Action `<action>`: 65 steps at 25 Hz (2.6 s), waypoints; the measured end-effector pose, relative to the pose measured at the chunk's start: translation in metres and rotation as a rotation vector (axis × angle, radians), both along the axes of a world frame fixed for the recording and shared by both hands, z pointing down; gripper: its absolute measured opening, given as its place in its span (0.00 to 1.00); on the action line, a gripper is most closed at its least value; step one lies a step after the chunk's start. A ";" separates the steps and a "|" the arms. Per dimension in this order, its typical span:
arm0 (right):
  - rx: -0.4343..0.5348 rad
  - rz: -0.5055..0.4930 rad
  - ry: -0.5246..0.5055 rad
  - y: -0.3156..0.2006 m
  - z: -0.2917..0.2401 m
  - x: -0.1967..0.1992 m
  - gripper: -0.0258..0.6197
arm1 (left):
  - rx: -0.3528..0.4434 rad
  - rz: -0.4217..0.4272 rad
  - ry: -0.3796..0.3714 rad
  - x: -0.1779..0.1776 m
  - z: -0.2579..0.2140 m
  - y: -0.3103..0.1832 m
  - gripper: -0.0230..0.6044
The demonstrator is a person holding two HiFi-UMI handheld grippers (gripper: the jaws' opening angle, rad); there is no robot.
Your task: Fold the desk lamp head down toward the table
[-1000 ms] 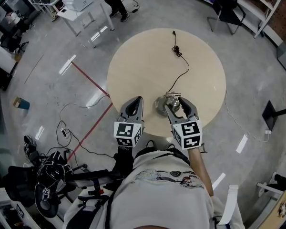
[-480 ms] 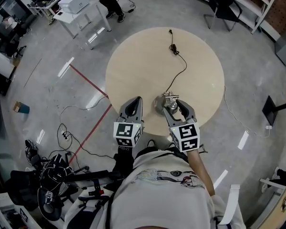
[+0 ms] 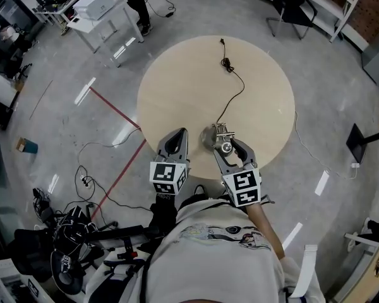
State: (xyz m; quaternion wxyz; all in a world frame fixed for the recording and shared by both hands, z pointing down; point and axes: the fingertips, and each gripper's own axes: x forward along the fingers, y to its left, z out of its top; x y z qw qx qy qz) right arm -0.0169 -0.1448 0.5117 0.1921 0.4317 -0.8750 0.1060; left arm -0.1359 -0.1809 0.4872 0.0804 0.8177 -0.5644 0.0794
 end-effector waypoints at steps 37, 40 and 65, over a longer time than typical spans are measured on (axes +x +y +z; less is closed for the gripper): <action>-0.045 -0.041 0.149 0.036 0.051 0.006 0.41 | -0.027 -0.008 -0.007 0.005 0.005 0.014 0.04; -0.048 -0.044 0.163 0.039 0.058 0.005 0.41 | -0.032 -0.007 -0.007 0.005 0.007 0.015 0.04; -0.104 -0.026 0.154 0.048 0.087 0.005 0.41 | -0.038 -0.005 -0.005 -0.002 0.011 0.015 0.04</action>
